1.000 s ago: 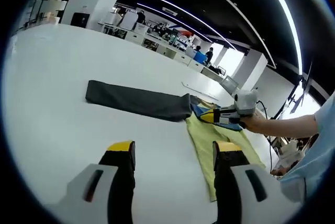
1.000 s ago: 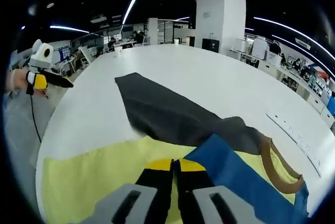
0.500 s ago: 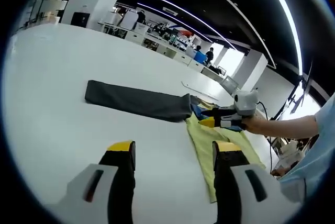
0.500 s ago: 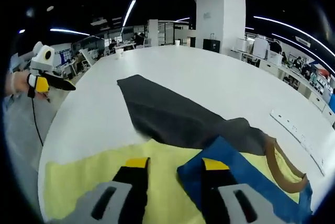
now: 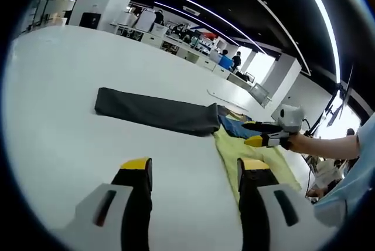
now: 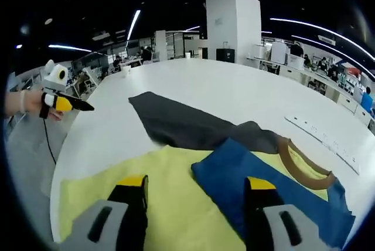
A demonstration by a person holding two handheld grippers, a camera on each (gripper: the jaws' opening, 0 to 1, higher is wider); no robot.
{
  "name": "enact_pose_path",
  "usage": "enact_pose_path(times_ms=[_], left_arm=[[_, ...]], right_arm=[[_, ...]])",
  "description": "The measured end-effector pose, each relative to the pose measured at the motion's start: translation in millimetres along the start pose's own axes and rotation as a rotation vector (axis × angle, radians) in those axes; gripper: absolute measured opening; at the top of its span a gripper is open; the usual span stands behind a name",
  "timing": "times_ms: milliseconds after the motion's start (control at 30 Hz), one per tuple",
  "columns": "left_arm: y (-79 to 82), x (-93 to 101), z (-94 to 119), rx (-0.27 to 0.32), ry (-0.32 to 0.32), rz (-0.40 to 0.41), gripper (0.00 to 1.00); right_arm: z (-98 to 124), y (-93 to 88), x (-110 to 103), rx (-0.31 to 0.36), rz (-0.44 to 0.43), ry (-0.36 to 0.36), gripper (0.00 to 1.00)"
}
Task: Fold the garment on the visible template until the final outline fits inside the template.
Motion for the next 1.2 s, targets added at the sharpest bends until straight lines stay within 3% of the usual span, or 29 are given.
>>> enact_pose_path(times_ms=[233, 400, 567, 733, 1067, 1200], left_arm=[[3.6, -7.8, -13, 0.005, 0.014, -0.018, 0.56], [9.8, -27.3, -22, 0.018, 0.094, -0.028, 0.56], [22.6, -48.7, -30, 0.061, 0.173, 0.0, 0.55], [27.0, -65.6, -44, 0.061, 0.188, 0.039, 0.53], [43.0, -92.8, -66, 0.072, 0.265, 0.057, 0.51], [47.4, -108.2, -74, 0.076, 0.335, 0.069, 0.51]], right_arm=[[39, -11.3, 1, 0.023, -0.035, -0.031, 0.85], [73, -19.9, -1, 0.08, -0.113, -0.053, 1.0], [105, -33.0, -12, 0.073, -0.108, -0.075, 1.0], [133, -44.0, -17, 0.103, -0.131, -0.117, 1.0], [171, -68.5, -24, 0.134, -0.206, -0.195, 1.0], [181, -77.1, -25, 0.144, -0.235, -0.214, 1.0]])
Point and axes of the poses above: the point that each gripper's makers call its tool centre point, and the gripper's own axes: z roughly backward along the fingers, x roughly to its right, y roughly out of its top, the point moved 3 cm from there along z, roughly backward along the fingers, and after that the axes turned 15 degrees about y, right-handed, at the moved point
